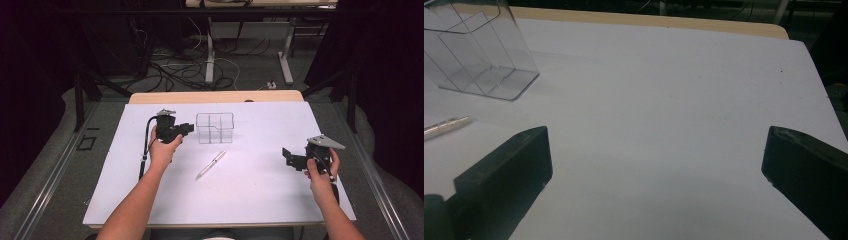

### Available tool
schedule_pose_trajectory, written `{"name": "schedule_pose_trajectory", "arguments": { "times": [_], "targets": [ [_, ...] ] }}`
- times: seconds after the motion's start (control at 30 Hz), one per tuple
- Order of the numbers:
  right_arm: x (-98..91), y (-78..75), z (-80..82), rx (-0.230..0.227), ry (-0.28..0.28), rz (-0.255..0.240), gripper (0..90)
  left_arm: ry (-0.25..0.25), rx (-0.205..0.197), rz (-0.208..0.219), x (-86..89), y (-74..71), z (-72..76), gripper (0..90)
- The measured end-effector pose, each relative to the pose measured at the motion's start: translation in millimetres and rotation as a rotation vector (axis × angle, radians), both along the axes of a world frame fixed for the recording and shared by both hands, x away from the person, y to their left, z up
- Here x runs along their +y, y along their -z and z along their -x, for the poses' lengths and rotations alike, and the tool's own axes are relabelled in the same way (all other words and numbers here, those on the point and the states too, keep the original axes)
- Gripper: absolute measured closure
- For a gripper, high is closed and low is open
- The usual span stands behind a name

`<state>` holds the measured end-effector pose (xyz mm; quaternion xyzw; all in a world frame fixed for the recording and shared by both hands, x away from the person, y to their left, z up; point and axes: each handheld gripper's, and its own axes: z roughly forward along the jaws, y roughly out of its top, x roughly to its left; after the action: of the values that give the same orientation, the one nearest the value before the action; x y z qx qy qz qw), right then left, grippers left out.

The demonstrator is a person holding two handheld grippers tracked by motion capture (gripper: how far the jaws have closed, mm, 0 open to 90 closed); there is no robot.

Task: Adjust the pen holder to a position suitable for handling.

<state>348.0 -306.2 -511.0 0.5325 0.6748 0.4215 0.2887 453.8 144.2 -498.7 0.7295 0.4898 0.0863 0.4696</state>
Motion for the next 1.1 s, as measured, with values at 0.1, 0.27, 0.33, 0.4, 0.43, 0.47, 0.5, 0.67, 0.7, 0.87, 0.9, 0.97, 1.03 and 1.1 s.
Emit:
{"name": "schedule_pose_trajectory", "arguments": {
  "times": [0.1, 0.27, 0.33, 0.4, 0.43, 0.47, 0.5, 0.67, 0.7, 0.87, 0.9, 0.97, 1.03, 1.1],
  "targets": [
    [-0.1, 0.0, -0.1, -0.001, 0.001, -0.001, 0.0, 0.002, 0.001, -0.004, 0.2, -2.0, 2.2, 63.4],
    [1.2, 0.1, 0.3, 0.005, 0.005, -0.009, 0.0, 0.012, 0.0, -0.018, 0.3, -4.3, 5.2, 54.1],
    [1.5, 0.4, 0.0, 0.003, 0.003, -0.012, 0.0, 0.016, -0.009, -0.03, -0.1, -5.3, 7.0, 51.4],
    [1.6, 0.5, -0.1, 0.003, 0.004, -0.01, 0.0, 0.015, -0.022, -0.044, -0.8, -6.7, 9.2, 47.7],
    [1.3, 0.1, 0.3, 0.005, 0.006, -0.003, 0.0, 0.02, -0.025, -0.051, -1.1, -7.5, 10.1, 45.9],
    [1.3, 0.3, 0.0, 0.002, 0.003, -0.006, 0.0, 0.026, -0.024, -0.058, -1.5, -8.2, 11.0, 44.0],
    [1.3, 0.2, 0.1, 0.001, 0.002, -0.006, 0.0, 0.03, -0.029, -0.066, -2.0, -8.7, 11.9, 42.0],
    [1.5, 0.5, -0.1, 0.001, 0.002, -0.003, 0.0, 0.046, -0.041, -0.072, -6.1, -12.6, 18.0, 34.7],
    [1.7, 0.4, -0.1, 0.003, 0.004, -0.005, 0.0, 0.049, -0.045, -0.073, -6.8, -13.2, 18.9, 33.7],
    [2.7, 1.5, -1.1, -0.021, 0.013, -0.006, 0.0, 0.08, -0.072, -0.091, -11.2, -16.9, 25.4, 31.3],
    [1.6, 0.1, 0.1, 0.001, 0.001, -0.002, 0.0, 0.078, -0.072, -0.102, -11.8, -17.5, 26.9, 30.7],
    [1.5, 0.3, 0.0, -0.001, 0.003, 0.0, 0.0, 0.075, -0.064, -0.103, -13.1, -18.3, 29.2, 30.0],
    [1.6, -0.1, 0.6, 0.007, 0.004, -0.002, 0.0, 0.082, -0.048, -0.099, -13.8, -18.8, 31.5, 30.0],
    [1.6, -0.1, 0.3, -0.001, -0.004, -0.001, 0.0, 0.078, -0.033, -0.086, -14.5, -18.0, 33.2, 30.3]
  ]
}}
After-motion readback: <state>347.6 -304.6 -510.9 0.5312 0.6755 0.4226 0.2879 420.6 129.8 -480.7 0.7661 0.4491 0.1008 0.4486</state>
